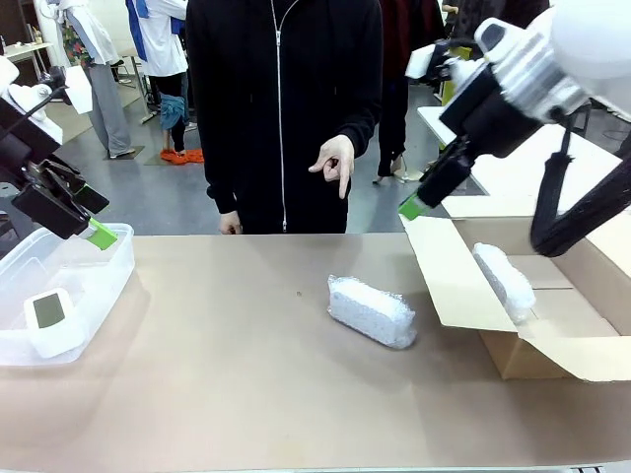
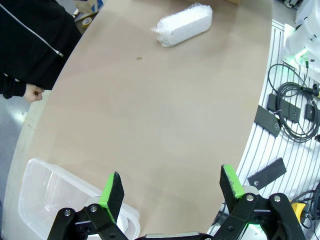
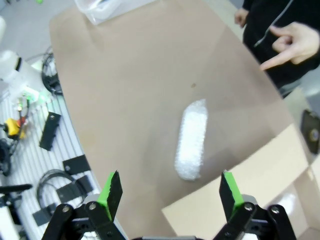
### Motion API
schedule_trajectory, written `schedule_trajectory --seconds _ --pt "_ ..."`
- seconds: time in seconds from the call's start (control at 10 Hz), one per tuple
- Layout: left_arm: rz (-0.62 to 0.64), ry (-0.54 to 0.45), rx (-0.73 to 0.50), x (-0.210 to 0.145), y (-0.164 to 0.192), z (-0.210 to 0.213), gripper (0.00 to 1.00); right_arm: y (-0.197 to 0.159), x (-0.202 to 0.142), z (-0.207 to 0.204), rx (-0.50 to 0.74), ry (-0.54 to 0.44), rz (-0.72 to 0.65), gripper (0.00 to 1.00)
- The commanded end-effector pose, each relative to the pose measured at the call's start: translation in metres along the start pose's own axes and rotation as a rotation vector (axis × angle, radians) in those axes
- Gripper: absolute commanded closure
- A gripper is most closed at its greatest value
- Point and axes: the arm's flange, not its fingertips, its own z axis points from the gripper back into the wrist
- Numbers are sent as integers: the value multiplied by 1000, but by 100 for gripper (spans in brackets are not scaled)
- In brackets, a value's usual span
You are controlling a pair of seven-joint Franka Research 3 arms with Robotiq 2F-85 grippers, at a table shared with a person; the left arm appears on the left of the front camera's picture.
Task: Separate and place wrapped and unwrapped clocks.
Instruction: Pick up the Digital clock indicated by the person.
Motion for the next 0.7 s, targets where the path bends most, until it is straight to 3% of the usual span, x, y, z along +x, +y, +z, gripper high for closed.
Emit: schedule_trajectory --seconds 0.0,0.3,0.6 --pt "4 0 13 0 -1 -1 0 12 34 -26 43 103 -73 0" --pt "4 0 13 0 -1 -1 0 10 49 -92 106 298 -13 0" --pt "4 0 13 0 -1 -1 0 0 38 -149 112 370 -9 0"
